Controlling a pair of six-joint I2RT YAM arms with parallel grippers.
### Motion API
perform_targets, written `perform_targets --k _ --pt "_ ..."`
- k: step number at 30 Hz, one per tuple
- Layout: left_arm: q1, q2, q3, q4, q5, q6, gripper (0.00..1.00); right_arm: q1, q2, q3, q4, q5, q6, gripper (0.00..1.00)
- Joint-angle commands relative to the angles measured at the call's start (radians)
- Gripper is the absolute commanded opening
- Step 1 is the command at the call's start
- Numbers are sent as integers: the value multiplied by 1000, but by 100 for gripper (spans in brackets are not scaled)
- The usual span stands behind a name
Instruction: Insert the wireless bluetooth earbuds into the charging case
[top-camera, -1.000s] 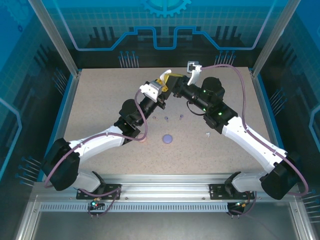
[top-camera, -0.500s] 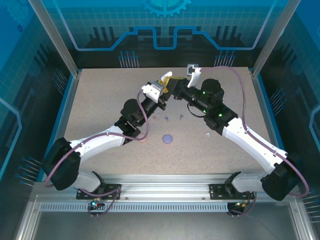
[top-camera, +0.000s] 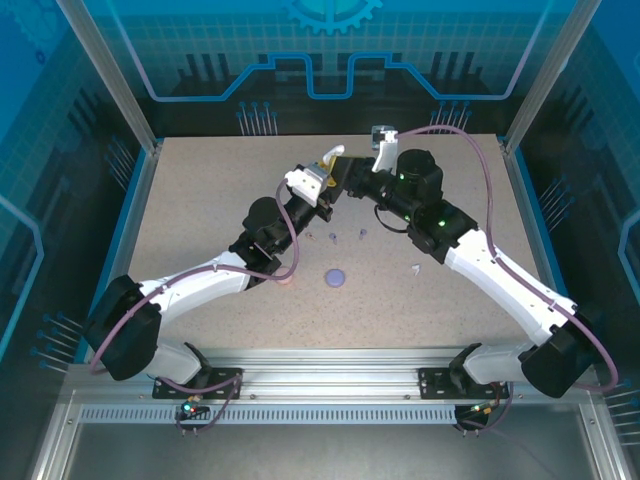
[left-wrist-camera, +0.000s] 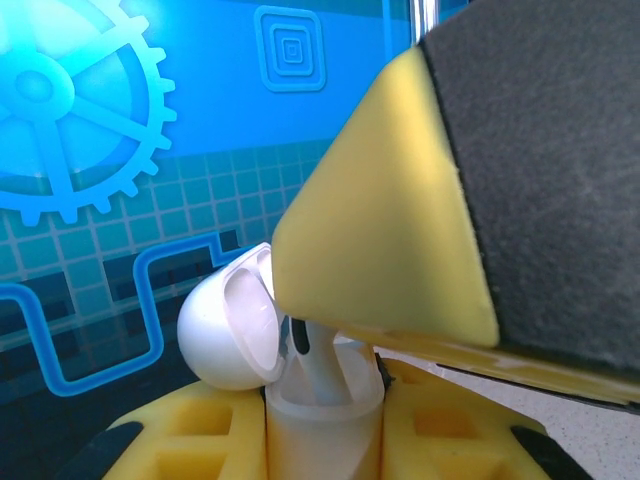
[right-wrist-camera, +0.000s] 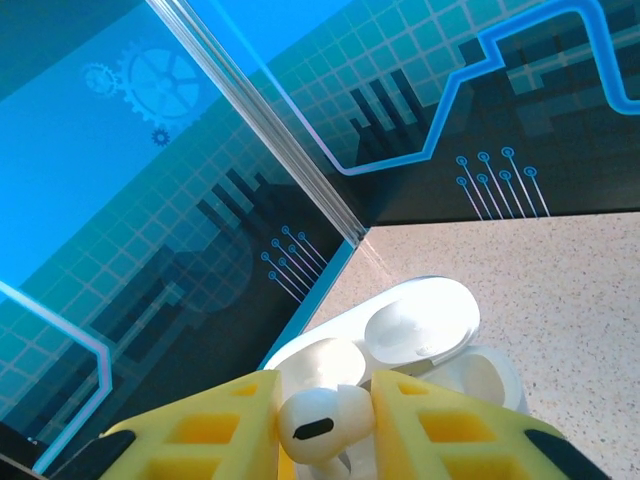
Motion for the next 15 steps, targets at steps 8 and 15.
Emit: perform_targets --k 8,15 --pt "-12 -48 30 97 21 -5 0 5 44 59 -137 44 26 38" --pt "-11 -58 11 95 14 -14 0 -9 10 86 -154 42 33 63"
